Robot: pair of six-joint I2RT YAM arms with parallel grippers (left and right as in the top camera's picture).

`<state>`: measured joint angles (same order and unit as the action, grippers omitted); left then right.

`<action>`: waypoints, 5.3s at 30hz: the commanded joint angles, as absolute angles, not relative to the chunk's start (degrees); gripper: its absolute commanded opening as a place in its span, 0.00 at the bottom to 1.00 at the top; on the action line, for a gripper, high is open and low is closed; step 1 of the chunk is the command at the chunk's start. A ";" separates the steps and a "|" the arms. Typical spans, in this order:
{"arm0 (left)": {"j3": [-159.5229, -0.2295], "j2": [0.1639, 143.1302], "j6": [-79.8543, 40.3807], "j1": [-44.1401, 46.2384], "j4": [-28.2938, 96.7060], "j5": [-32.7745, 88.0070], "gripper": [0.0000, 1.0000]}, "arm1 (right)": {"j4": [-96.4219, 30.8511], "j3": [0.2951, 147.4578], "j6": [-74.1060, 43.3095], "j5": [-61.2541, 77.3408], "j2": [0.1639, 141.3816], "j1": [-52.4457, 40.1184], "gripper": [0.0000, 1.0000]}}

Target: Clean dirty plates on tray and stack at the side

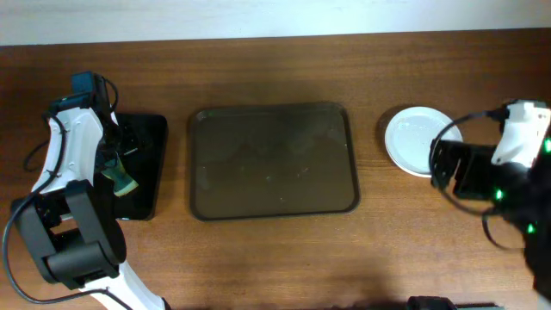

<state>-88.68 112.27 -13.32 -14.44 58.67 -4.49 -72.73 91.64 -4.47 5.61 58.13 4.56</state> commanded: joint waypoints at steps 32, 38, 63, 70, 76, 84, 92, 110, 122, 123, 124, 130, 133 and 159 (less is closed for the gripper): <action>-88.42 111.53 -13.69 -14.41 58.72 -3.88 0.99 | -3.90 0.32 -0.67 8.54 0.21 -1.91 0.98; -88.42 111.53 -13.69 -14.41 58.72 -3.88 0.99 | -3.70 0.32 -0.69 8.56 0.40 -1.87 0.98; -87.05 74.50 -13.65 1.72 58.67 -8.23 0.99 | -3.70 0.32 -0.69 8.56 0.40 -1.87 0.98; -52.10 44.91 -1.34 1.65 26.24 -10.31 0.99 | -3.70 0.32 -0.69 8.56 0.40 -1.87 0.98; -27.73 22.79 2.66 -0.36 12.56 -8.56 0.99 | -3.70 0.32 -0.69 8.56 0.40 -1.87 0.98; -8.36 2.74 10.44 -0.89 4.49 -7.07 0.99 | -3.70 0.32 -0.69 8.56 0.40 -1.87 0.98; -0.47 0.25 15.33 -4.43 3.44 2.09 0.99 | -3.70 0.32 -0.69 8.56 0.40 -1.87 0.98; -0.49 0.30 15.11 -4.40 4.71 0.25 0.99 | -3.70 0.32 -0.69 8.56 0.40 -1.87 0.98; -0.49 0.30 15.09 -4.40 4.71 0.25 0.99 | -3.70 0.32 -0.69 8.56 0.40 -1.87 0.98; -0.49 0.30 15.11 -4.40 4.71 0.23 0.99 | -3.70 0.32 -0.69 8.56 0.40 -1.87 0.98; -0.49 0.30 15.11 -4.40 4.71 0.23 0.99 | -3.70 0.32 -0.69 8.56 0.40 -1.87 0.98; -0.49 0.30 15.11 -4.40 4.71 0.25 0.99 | -3.70 0.32 -0.69 8.56 0.40 -1.87 0.98; -0.49 0.30 15.11 -4.40 4.71 0.23 0.99 | -3.70 0.32 -0.69 8.56 0.40 -1.87 0.98; -0.49 0.30 15.11 -4.40 4.71 0.23 0.99 | -3.70 0.32 -0.69 8.56 0.40 -1.87 0.98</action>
